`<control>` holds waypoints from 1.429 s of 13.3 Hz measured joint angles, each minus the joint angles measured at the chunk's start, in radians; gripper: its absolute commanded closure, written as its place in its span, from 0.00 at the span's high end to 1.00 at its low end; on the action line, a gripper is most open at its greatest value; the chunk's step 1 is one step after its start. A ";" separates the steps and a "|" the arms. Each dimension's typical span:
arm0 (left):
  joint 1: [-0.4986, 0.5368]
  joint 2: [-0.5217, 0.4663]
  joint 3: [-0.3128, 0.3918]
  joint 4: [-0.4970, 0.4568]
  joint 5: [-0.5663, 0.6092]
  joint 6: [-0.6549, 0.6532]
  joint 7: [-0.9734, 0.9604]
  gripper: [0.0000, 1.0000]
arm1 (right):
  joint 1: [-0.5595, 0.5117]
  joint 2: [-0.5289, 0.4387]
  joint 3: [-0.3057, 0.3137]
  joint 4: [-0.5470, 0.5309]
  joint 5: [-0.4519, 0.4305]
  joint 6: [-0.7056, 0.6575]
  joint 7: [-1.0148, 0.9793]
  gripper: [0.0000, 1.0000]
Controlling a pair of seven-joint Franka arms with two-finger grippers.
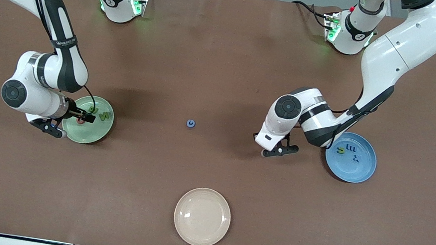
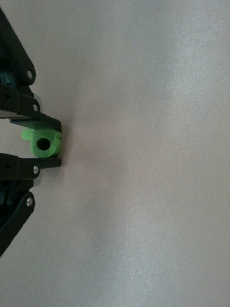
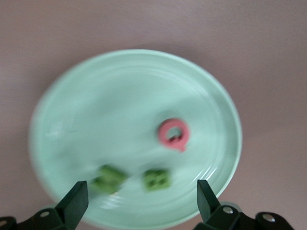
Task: Sort upper and lower case letters into plates
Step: 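Drop the p into the blue plate while the right gripper grasps the C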
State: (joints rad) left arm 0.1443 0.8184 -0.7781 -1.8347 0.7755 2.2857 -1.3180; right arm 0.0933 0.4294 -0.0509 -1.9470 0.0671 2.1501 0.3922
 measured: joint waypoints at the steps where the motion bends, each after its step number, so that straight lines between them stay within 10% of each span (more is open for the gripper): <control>1: 0.005 -0.001 0.000 0.005 0.000 -0.001 0.000 0.08 | 0.043 -0.010 0.006 0.027 0.012 -0.013 0.099 1.00; 12: 0.436 -0.043 -0.187 -0.031 0.000 -0.111 0.377 0.08 | 0.537 0.142 0.017 0.104 0.146 0.297 0.749 1.00; 19: 0.608 -0.043 -0.188 -0.097 0.046 -0.111 0.581 0.08 | 0.630 0.185 0.007 0.105 0.142 0.308 0.794 0.86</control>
State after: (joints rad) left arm 0.7526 0.7750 -0.9659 -1.9321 0.8218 2.1743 -0.7367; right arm 0.7235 0.6144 -0.0439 -1.8421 0.2093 2.4585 1.1864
